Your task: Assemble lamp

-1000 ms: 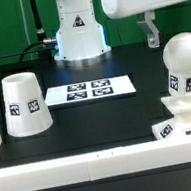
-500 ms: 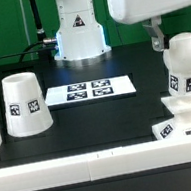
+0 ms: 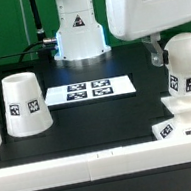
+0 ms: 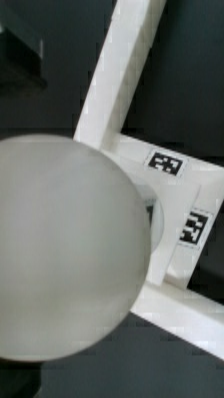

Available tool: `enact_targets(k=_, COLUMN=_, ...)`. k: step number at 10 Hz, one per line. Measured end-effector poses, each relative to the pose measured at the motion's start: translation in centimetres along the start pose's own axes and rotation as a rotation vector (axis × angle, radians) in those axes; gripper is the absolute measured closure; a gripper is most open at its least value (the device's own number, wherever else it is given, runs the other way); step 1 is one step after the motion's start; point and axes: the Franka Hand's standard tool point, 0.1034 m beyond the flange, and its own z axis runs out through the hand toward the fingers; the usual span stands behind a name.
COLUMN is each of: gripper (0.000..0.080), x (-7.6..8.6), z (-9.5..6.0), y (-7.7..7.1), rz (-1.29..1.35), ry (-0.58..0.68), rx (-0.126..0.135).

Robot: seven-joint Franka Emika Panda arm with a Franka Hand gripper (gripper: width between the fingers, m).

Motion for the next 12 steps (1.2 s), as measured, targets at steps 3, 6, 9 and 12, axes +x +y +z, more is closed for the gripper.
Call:
enact_targets(k=3, gripper=0.0101, x=-0.53, z=0.55, y=-0.02, rz=0.001, ry=-0.011, rx=0.003)
enact_targets(k=6, gripper=0.0101, x=-0.74, z=0.77, y=-0.19, rz=0.0, ry=-0.017, rx=0.005)
enact_targets(k=9, gripper=0.0225, x=-0.66, z=0.72, y=-0.31, rz=-0.002, ry=-0.016, rx=0.005)
enact_targets(k=12, gripper=0.0225, x=-0.66, z=0.72, y=-0.32, rz=0.024, ry=-0.016, rx=0.005)
